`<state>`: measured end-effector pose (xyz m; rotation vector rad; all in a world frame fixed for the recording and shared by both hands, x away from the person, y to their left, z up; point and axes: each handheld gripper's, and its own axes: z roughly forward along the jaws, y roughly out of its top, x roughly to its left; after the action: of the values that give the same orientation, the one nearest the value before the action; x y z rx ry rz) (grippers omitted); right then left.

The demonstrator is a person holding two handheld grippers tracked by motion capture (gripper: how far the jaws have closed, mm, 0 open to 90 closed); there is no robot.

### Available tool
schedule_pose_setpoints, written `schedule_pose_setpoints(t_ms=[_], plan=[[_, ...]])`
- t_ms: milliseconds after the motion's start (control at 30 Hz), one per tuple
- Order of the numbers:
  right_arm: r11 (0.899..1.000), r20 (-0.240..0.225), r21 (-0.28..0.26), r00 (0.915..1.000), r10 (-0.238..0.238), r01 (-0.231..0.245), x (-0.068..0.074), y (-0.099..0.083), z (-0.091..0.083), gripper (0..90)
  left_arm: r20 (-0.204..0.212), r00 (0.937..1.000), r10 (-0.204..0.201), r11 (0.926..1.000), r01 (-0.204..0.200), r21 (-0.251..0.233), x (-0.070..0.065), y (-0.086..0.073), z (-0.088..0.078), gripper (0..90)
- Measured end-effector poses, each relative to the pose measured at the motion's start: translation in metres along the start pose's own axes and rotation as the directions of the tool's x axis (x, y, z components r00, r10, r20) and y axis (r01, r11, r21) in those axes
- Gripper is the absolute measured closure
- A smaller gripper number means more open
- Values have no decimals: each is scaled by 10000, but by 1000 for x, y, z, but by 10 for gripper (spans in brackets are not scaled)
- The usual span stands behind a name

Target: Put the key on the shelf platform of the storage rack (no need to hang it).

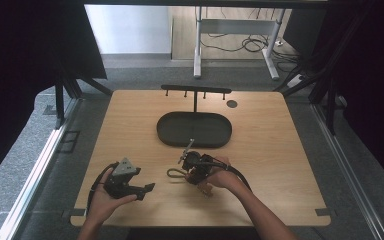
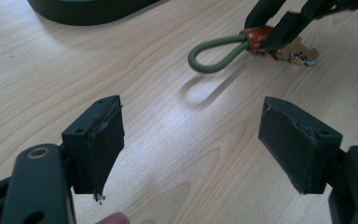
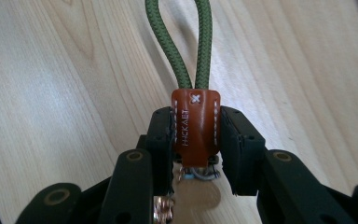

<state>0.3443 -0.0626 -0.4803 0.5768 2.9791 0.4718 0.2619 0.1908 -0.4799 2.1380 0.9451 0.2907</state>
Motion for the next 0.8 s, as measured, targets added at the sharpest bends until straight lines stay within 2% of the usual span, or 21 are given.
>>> schedule_pose_setpoints(t_ms=[133, 367, 467, 800], plan=[[10000, 150, -95, 9999, 9, -7, -2, -3, -7, 669, -91, 10000, -17, 10000, 18, 72, 1, -1, 0, 227], [9994, 461, -306, 9988, 161, -147, -7, -8, -28, 670, -91, 10000, 40, 10000, -40, 64, 1, 0, 1, 226], [9987, 667, -501, 9977, 81, -48, -9, -9, -40, 669, -107, 9999, 57, 10000, -56, 74, 2, 0, 1, 227], [9980, 886, -620, 9959, 152, -97, -12, -11, -56, 669, -103, 9999, 47, 10000, -46, 78, 2, 0, 0, 227]])
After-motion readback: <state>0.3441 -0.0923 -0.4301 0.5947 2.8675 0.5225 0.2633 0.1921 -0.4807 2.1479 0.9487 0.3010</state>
